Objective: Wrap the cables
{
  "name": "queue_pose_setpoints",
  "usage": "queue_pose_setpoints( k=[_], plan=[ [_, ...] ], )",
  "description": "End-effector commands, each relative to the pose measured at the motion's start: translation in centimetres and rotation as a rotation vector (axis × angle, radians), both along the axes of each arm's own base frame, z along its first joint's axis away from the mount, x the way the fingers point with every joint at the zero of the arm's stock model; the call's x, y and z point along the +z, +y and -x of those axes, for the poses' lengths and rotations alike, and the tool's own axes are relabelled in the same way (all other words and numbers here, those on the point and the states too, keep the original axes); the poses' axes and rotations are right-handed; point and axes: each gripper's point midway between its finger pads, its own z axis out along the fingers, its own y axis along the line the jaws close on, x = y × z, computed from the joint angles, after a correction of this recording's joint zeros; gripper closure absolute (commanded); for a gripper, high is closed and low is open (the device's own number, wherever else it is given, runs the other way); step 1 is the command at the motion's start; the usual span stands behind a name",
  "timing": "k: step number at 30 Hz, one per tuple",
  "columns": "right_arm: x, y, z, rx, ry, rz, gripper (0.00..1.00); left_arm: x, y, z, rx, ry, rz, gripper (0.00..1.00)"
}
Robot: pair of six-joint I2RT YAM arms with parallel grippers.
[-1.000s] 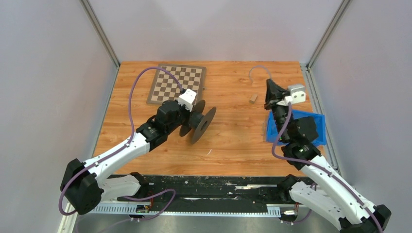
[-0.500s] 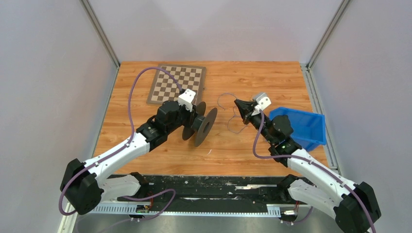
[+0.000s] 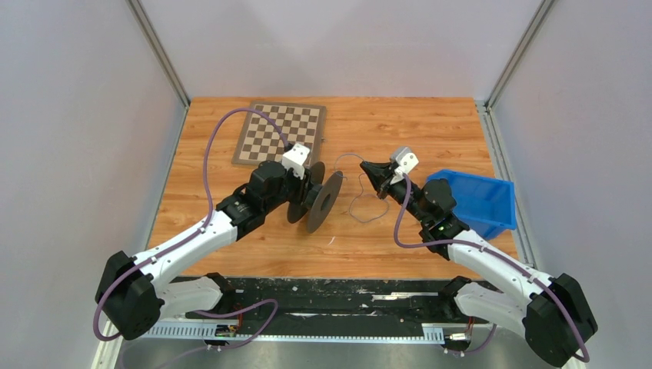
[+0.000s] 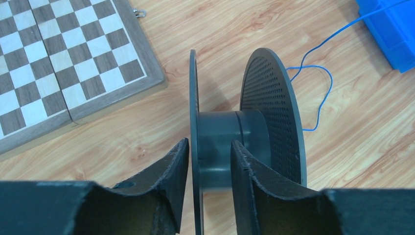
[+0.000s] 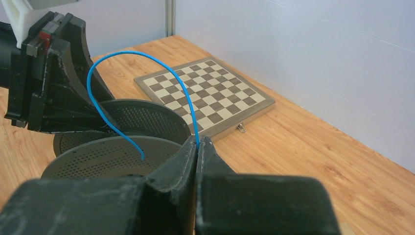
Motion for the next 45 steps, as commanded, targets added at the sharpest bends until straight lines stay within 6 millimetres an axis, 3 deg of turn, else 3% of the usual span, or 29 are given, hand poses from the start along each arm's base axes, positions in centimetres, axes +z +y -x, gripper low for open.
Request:
queue_pose_setpoints(
  k=[1, 16, 21, 27, 32, 40, 45],
  plan=[
    [3.1, 0.65, 0.19, 0.035, -0.064, -0.059, 1.0, 0.4, 0.39, -0.06, 0.032, -0.001, 0.018, 0.53],
    [3.78, 1.17, 0.34, 0.063, -0.064, -0.077, 1.0, 1.13, 1.16, -0.29, 0.072, -0.013, 0.022, 0.46],
    [3.78, 1.1, 0.46, 0.064, -0.064, -0.079, 1.0, 0.88, 0.98, -0.11, 0.057, -0.004, 0.023, 0.65],
    [3.84, 1.12, 0.51, 0.066, -0.062, -0.081, 1.0, 0.93, 0.61, -0.13, 0.047, 0.005, 0.032, 0.63],
    [3.81, 1.11, 0.48, 0.066, -0.059, -0.082, 1.0, 1.05, 0.46, -0.19, 0.045, 0.008, 0.035, 0.73],
    [3.73, 1.08, 0.5, 0.065, -0.057, -0.082, 1.0, 0.76, 0.39, -0.31, 0.045, 0.013, 0.028, 0.78],
    [3.7, 1.11, 0.53, 0.066, -0.056, -0.082, 1.0, 0.76, 0.49, -0.37, 0.051, 0.014, 0.026, 0.71]
  ],
)
